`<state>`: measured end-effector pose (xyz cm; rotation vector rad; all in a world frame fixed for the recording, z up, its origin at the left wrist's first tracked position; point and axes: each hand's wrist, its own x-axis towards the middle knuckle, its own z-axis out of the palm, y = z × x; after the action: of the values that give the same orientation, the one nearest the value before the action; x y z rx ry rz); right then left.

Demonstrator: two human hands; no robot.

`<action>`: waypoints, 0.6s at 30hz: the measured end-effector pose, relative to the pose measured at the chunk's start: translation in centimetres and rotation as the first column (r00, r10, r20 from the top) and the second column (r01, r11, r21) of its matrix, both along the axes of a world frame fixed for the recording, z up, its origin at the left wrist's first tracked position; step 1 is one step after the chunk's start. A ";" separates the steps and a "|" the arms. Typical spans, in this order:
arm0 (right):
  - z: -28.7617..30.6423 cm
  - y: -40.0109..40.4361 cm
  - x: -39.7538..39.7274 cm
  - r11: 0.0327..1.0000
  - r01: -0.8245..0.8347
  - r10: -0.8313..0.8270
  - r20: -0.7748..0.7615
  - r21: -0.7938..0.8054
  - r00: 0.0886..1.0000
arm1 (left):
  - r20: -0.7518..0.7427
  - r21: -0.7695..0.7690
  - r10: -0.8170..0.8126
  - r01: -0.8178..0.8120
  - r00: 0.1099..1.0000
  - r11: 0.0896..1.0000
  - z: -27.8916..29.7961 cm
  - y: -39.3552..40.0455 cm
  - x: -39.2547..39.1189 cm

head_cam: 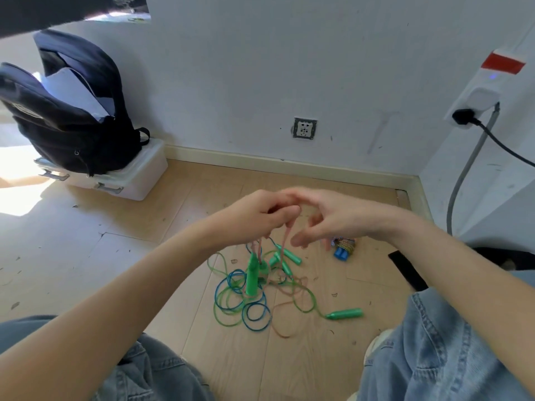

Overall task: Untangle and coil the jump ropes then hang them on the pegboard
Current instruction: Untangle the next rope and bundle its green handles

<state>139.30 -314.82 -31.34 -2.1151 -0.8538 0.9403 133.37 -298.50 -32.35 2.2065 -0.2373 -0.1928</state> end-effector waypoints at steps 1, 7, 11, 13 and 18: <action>0.1 0.3 -0.4 0.999 -0.007 0.009 -0.044 0.040 0.999 | -0.014 -0.048 0.020 -0.020 1.000 0.999 -0.1 0.0 0.1; 1.9 0.1 0.8 0.820 0.419 -0.401 -0.133 0.389 0.907 | 0.030 0.414 0.178 -0.175 0.983 0.894 -1.8 2.7 0.4; 2.0 -0.3 1.0 0.759 0.473 -0.437 -0.187 0.447 0.880 | 0.132 0.519 0.263 -0.293 0.956 0.803 -2.2 3.5 0.5; 2.0 -0.5 1.0 0.790 0.456 -0.407 -0.204 0.410 0.890 | 0.189 0.592 0.242 -0.307 0.952 0.746 -2.3 3.7 0.4; 1.5 0.4 -0.2 0.848 0.364 -0.241 -0.333 0.385 0.912 | 0.314 0.255 0.255 -0.341 0.914 0.905 -1.5 2.0 -0.1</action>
<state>139.11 -314.42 -29.81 -1.6185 -0.5047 0.7586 133.25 -296.47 -33.88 2.5431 -0.0114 0.2698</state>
